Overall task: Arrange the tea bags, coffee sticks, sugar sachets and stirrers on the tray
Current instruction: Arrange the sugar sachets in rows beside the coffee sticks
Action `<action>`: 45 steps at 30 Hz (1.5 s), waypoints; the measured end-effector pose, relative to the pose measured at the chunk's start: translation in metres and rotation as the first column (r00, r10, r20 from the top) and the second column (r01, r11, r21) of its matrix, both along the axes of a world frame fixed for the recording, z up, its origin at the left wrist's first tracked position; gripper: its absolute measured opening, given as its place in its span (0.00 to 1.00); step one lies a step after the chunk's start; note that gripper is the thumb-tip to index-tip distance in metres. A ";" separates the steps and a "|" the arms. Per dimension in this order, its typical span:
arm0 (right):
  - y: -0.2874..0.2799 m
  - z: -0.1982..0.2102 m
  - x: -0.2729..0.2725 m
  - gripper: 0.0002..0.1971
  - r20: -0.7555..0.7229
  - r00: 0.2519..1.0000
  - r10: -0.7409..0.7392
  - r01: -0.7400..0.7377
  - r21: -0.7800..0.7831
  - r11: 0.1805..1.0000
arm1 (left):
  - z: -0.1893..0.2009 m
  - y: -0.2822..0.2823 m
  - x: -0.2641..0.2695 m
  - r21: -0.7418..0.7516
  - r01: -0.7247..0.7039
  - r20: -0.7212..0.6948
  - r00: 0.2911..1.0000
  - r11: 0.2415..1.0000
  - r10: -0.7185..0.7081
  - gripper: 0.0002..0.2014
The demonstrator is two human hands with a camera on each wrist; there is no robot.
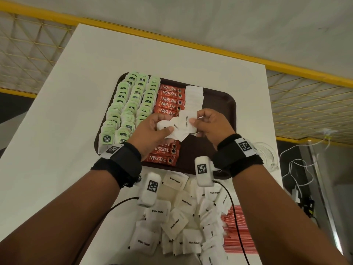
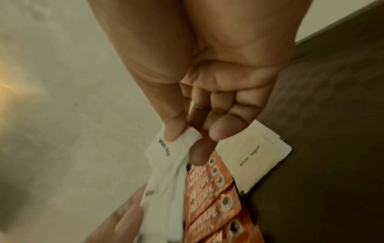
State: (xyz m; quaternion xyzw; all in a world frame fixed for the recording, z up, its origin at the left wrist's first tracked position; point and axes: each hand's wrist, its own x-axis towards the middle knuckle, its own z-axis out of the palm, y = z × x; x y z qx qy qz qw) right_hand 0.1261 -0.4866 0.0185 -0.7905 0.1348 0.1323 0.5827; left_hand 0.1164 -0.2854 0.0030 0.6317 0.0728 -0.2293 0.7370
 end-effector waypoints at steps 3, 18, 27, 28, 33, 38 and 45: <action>-0.018 0.002 0.007 0.11 0.015 0.999 -0.029 0.030 -0.136 0.990 | -0.002 0.007 0.006 0.063 -0.039 0.012 0.999 0.997 0.039 0.16; 0.002 -0.018 0.033 0.06 -0.212 0.942 0.260 -0.331 -0.709 0.623 | -0.015 0.025 0.001 0.088 -0.148 -0.022 0.988 0.985 0.150 0.12; 0.010 0.000 0.016 0.16 -0.019 0.970 0.244 -0.191 -0.681 0.707 | -0.016 0.015 -0.003 0.083 -0.114 -0.044 0.992 0.990 0.118 0.14; 0.015 0.006 0.011 0.17 -0.042 0.962 0.270 -0.239 -0.605 0.759 | -0.017 0.012 -0.004 0.086 -0.101 -0.044 0.993 0.991 0.105 0.14; 0.024 0.000 -0.009 0.11 -0.042 0.956 0.291 -0.282 -0.407 0.869 | -0.013 -0.001 -0.006 0.068 -0.015 -0.042 0.999 0.998 0.017 0.14; -0.007 -0.019 -0.012 0.13 -0.007 0.990 0.139 -0.128 -0.437 0.890 | -0.010 0.004 -0.007 0.109 -0.011 -0.045 0.999 0.994 0.016 0.14; -0.009 -0.031 -0.008 0.14 -0.094 0.974 0.204 -0.219 -0.595 0.773 | -0.010 0.012 -0.011 0.204 0.001 0.006 1.000 0.979 -0.002 0.13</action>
